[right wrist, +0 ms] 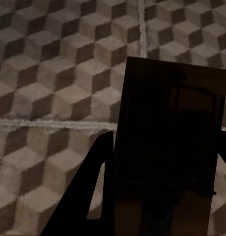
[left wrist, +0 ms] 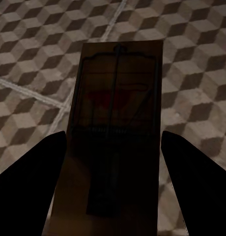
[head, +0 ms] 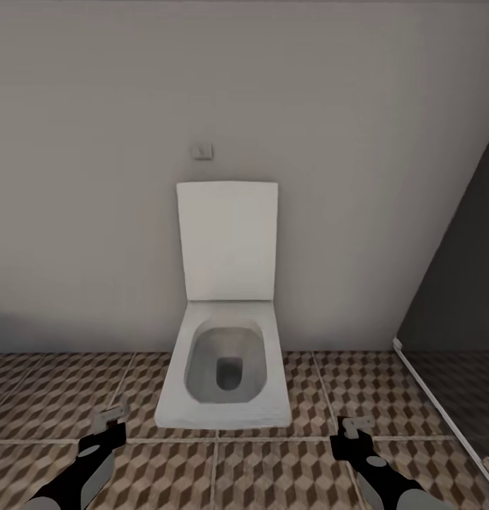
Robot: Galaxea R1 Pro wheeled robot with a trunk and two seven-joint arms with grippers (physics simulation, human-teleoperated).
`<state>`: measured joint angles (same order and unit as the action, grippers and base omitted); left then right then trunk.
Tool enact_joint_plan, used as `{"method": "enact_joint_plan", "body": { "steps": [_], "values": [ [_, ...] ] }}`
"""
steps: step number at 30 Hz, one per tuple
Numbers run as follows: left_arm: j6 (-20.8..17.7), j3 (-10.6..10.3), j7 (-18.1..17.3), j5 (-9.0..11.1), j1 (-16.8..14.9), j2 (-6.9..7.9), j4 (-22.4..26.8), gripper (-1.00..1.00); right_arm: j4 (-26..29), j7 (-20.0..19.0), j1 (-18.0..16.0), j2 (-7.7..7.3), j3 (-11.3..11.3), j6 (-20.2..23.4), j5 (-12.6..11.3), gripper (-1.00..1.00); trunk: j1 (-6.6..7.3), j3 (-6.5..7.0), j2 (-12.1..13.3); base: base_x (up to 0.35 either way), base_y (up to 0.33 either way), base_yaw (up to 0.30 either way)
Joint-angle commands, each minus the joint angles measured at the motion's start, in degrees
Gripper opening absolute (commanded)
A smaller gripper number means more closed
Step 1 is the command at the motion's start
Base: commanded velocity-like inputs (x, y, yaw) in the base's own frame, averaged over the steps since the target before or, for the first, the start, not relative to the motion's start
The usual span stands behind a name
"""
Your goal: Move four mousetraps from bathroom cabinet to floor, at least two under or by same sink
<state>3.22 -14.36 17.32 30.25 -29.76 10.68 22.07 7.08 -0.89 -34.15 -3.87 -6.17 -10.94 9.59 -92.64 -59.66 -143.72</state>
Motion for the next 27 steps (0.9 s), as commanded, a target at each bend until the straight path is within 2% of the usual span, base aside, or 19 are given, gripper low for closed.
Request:
{"method": "enact_joint_plan", "body": {
  "steps": [1,5,14,21,27],
  "values": [
    [0.2,-0.5,0.3,0.6,0.0,0.05,0.0,-1.0,-0.1,-0.2,0.0,0.01,-0.5,-0.2,0.4,-1.0,-0.03,-0.28,0.0,0.251,0.0,0.0],
    [0.3,-0.5,0.3,0.6,0.0,0.04,0.0,-1.0,0.0,-0.2,0.0,0.01,-0.5,-0.2,0.4,-1.0,-0.14,-1.17,-0.1,0.198,0.0,0.0],
    [0.3,-0.5,0.4,0.6,0.0,0.04,0.1,-1.0,0.0,-0.2,0.0,0.01,-0.5,-0.2,0.4,-1.0,-0.37,-3.16,-0.2,0.04,0.0,0.0],
    [0.4,-0.4,0.5,0.6,0.0,0.36,0.0,-1.0,0.0,-0.2,0.0,0.01,-0.5,-0.2,0.4,-1.0,-0.55,-4.71,-0.3,0.193,0.0,0.0],
    [0.4,-0.3,0.6,0.6,0.0,0.58,0.0,-1.0,-0.1,-0.2,0.0,0.01,-0.5,-0.2,0.4,-1.0,-0.7,-6.04,-0.4,0.033,0.0,0.0]
  ]
}}
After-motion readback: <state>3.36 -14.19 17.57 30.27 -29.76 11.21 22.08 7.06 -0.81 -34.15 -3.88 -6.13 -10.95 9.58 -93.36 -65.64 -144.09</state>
